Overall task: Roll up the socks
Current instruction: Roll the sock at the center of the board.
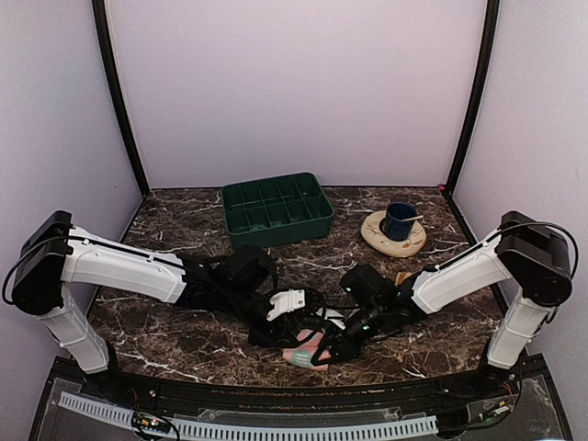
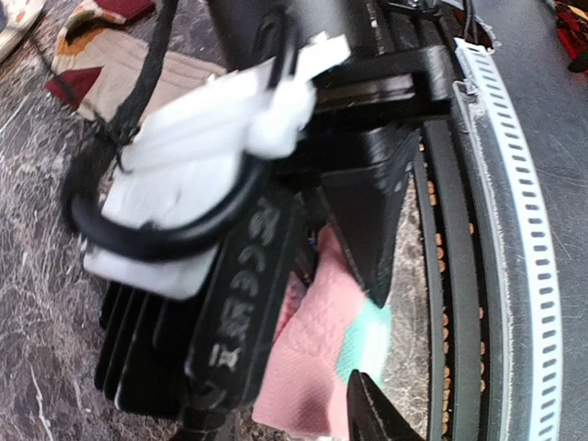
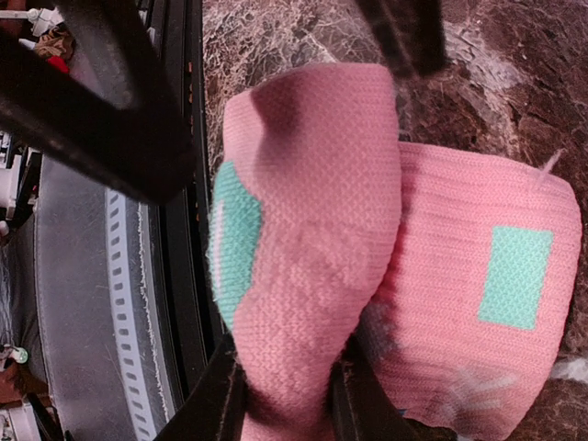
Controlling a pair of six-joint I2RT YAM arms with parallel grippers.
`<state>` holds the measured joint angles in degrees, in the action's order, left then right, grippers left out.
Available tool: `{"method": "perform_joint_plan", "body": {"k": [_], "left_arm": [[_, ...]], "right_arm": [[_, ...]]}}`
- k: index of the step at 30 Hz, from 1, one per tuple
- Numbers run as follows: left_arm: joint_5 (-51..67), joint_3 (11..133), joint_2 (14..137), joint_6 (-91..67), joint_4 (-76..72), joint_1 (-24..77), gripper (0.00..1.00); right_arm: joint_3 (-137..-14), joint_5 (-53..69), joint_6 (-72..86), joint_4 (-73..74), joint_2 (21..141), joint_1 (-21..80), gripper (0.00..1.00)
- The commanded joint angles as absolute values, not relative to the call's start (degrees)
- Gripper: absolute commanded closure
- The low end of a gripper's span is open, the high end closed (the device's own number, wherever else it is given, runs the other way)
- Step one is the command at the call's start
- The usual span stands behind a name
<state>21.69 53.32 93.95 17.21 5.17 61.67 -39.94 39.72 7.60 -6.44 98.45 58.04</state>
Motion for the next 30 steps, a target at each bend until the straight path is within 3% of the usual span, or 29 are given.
{"method": "perform_joint_plan", "body": {"k": [1,13,14,15,16,27,30], "left_arm": [[26.14,56.08,94.41,19.31,10.31,61.96,0.57],[28.04,56.41,98.81,20.47,12.79,62.4,0.56],[28.03,56.41,99.06,20.58,12.71,62.4,0.48],[27.97,56.47,99.32,20.58,12.54,62.47,0.23],[27.85,56.57,99.6,20.66,12.49,62.49,0.18],[25.76,56.46,102.4,20.7,11.67,62.93,0.17],[25.26,56.48,102.31,20.06,10.1,62.93,0.22]], "right_arm": [[-38.56,37.43,7.66,1.14,100.94,58.27,0.94],[-38.06,37.71,8.09,0.61,100.58,58.26,0.95],[-38.13,37.78,8.13,0.68,100.63,58.27,0.95],[-38.1,37.95,8.09,0.68,100.56,58.25,0.95],[-38.18,38.0,8.11,0.78,100.55,58.22,0.95],[-38.14,38.69,8.26,0.44,101.32,58.27,0.95],[-38.28,38.75,8.18,0.43,101.43,58.27,0.95]]}}
